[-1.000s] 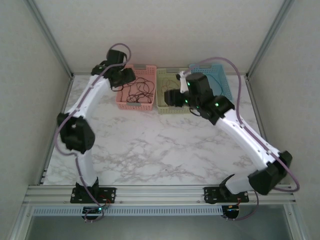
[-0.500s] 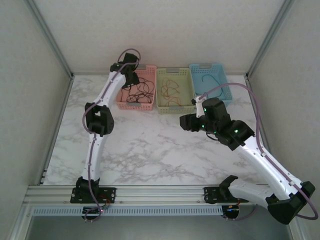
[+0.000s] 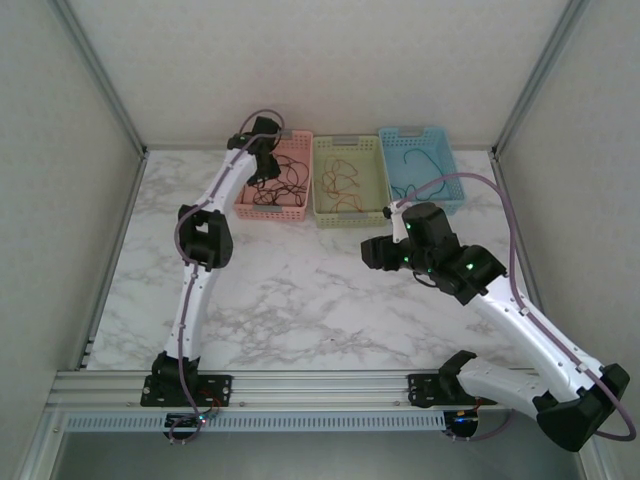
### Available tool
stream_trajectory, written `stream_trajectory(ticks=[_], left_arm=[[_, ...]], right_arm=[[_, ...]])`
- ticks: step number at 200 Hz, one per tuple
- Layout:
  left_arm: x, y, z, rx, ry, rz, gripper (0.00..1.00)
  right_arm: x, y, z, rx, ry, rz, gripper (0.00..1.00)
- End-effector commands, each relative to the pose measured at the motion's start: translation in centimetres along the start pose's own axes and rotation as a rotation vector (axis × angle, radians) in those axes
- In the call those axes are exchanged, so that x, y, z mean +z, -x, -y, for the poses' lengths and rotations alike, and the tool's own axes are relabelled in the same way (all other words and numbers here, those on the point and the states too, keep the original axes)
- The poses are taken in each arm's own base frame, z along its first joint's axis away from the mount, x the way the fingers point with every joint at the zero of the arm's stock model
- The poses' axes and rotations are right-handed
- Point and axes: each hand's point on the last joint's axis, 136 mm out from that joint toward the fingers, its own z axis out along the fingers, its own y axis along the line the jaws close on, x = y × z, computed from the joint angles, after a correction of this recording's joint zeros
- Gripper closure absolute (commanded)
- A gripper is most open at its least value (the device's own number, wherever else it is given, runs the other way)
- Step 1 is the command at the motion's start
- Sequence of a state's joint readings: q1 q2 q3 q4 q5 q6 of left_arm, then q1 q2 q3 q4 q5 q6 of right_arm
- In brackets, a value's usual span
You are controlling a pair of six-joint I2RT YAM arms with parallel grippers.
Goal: Untangle the cables
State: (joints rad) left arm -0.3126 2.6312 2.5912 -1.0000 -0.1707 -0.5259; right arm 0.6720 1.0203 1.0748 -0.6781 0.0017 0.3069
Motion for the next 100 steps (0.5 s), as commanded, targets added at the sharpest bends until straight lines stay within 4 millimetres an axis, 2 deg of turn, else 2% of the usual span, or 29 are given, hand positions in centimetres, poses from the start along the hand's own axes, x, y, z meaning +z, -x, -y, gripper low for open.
stream_trajectory(ticks=[1,33,66,100], left_arm=[[0.3,0.5,-0.3,-0.007,0.019,0.015,0.65],[0.0,1.0,-0.2,0.017,0.022,0.038,0.82],[-1.6,1.3,0.1,0.061,0.021,0.055,1.0],[-4.9,1.9,1.3,0.132,0.022,0.112,1.0]], right_arm=[[-0.6,-0.7,0.1,0.002,0.001,-0.008,0.41],[-0.9,-1.3,0.5,-0.005,-0.011,-0.01,0.41],[-1.0,-1.6,0.7,-0.006,-0.016,-0.008,0.41],[-0.5,-1.9,0.8,-0.004,-0.018,-0.013,0.41]])
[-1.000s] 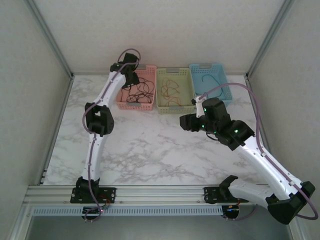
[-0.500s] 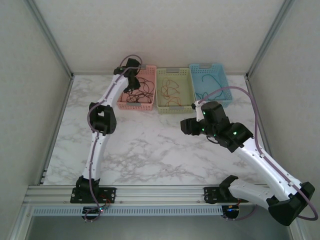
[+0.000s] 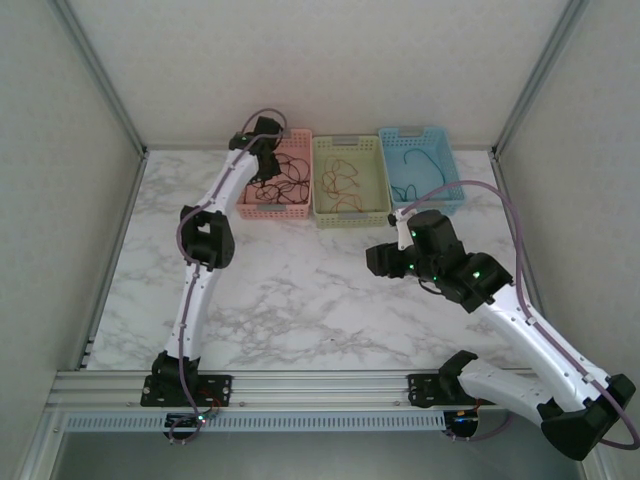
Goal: Untangle the cables
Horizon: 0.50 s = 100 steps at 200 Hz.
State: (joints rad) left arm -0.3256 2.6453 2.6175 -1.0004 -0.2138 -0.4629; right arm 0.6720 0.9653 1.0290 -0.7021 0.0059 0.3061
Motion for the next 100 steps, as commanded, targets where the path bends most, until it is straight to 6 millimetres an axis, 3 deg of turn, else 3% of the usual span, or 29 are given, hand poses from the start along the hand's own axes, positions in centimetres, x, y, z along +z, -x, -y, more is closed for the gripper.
stream_trajectory(ticks=[1,58,100], left_arm=[[-4.9,1.8,0.8,0.062,0.002,0.08,1.0],[-8.9,3.9,0.4,0.12,0.049,0.185,1.0],[-11.0,4.2,0.9,0.17,0.044,0.214,1.0]], right_arm=[[0.1,-0.4,0.2,-0.001,-0.009,-0.001,0.41],[0.0,-0.8,0.3,0.009,-0.005,-0.001,0.41],[0.0,-1.2,0.6,0.009,-0.013,-0.003,0.41]])
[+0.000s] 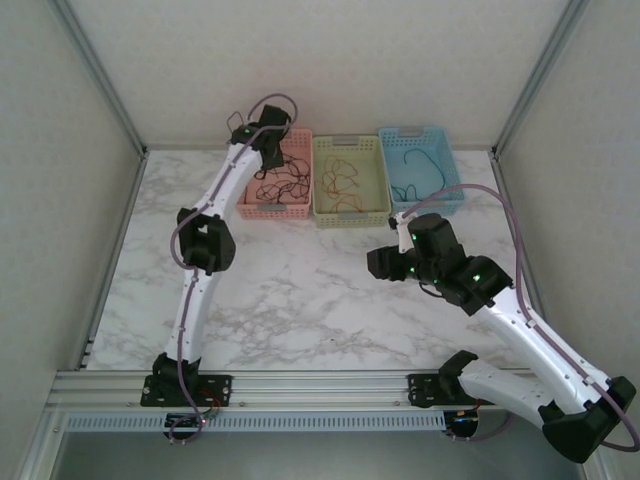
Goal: Untangle the cables
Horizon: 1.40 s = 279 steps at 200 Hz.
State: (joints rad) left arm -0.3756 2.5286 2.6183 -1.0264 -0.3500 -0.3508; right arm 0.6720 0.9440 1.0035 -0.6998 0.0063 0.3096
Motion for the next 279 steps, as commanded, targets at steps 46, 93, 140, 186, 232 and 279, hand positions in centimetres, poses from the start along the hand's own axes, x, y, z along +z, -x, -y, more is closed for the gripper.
stream_trajectory(ticks=[46,93,140,186,232,279], left_arm=[[-5.9,2.5,0.2,0.097,-0.006,0.096,1.0],[-6.5,2.9,-0.3,0.128,0.002,0.11,1.0],[-7.0,4.3,-2.5,0.182,0.119,0.166,1.0],[-7.9,3.2,-0.7,0.22,-0.017,0.114,1.0],[-9.6,0.0,3.4,0.263,-0.274,0.0,1.0],[-8.7,-2.8,3.0,0.212,-0.313,-0.142,1.0]], right_arm=[[0.4,-0.8,0.3,0.016,-0.006,-0.005,0.41],[1.0,-1.2,0.5,0.015,-0.011,-0.015,0.4],[1.5,-1.5,0.4,0.017,-0.005,-0.027,0.4],[1.8,-1.5,0.4,0.016,-0.008,-0.031,0.39],[1.8,-1.6,0.4,0.019,-0.007,-0.035,0.4],[1.6,-1.7,0.4,0.025,-0.004,-0.032,0.4]])
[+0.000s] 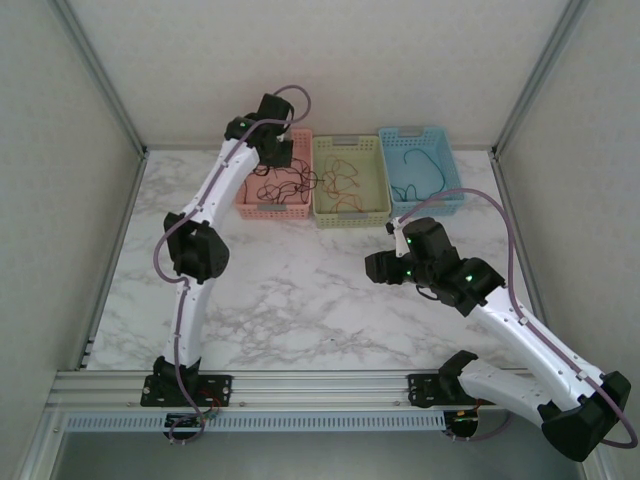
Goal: Untangle the cables
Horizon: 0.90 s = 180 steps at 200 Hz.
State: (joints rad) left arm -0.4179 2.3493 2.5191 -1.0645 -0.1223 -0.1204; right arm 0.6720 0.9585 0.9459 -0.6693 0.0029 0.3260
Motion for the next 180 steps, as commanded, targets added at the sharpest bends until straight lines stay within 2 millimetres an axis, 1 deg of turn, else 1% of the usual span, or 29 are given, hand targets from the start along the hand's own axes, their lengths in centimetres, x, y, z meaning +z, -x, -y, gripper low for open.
stream_trajectory(ticks=[1,21,34,62,80,107,138,162,180], left_arm=[[-1.1,-2.0,0.4,-0.053,-0.075,-0.094,1.0],[-0.4,-2.9,0.9,-0.132,-0.163,-0.153,1.0],[-0.1,-3.1,1.0,-0.163,-0.188,-0.174,1.0],[0.7,-3.6,0.4,-0.203,-0.202,-0.205,1.0],[1.9,-3.8,0.0,-0.255,-0.238,-0.234,1.0],[3.9,-3.5,-1.0,-0.339,-0.301,-0.259,1.0],[5.7,-3.2,-1.1,-0.423,-0.388,-0.286,1.0],[6.8,-3.1,-1.5,-0.435,-0.382,-0.281,1.0],[7.4,-3.0,-2.4,-0.423,-0.335,-0.259,1.0]], right_arm=[[0.1,-0.1,-0.1,0.008,0.007,0.009,0.4],[0.1,-0.1,-0.1,0.008,0.006,0.007,0.4],[0.1,-0.2,0.0,0.009,0.004,0.004,0.4],[0.2,-0.3,0.1,0.014,0.001,0.001,0.4],[0.2,-0.4,0.1,0.018,0.002,0.001,0.4],[0.3,-0.6,0.1,0.023,0.001,-0.003,0.4],[0.2,-0.7,0.3,0.024,-0.005,-0.005,0.4],[0.4,-0.8,0.4,0.029,-0.01,-0.01,0.39],[0.5,-0.9,0.3,0.034,-0.007,-0.013,0.4]])
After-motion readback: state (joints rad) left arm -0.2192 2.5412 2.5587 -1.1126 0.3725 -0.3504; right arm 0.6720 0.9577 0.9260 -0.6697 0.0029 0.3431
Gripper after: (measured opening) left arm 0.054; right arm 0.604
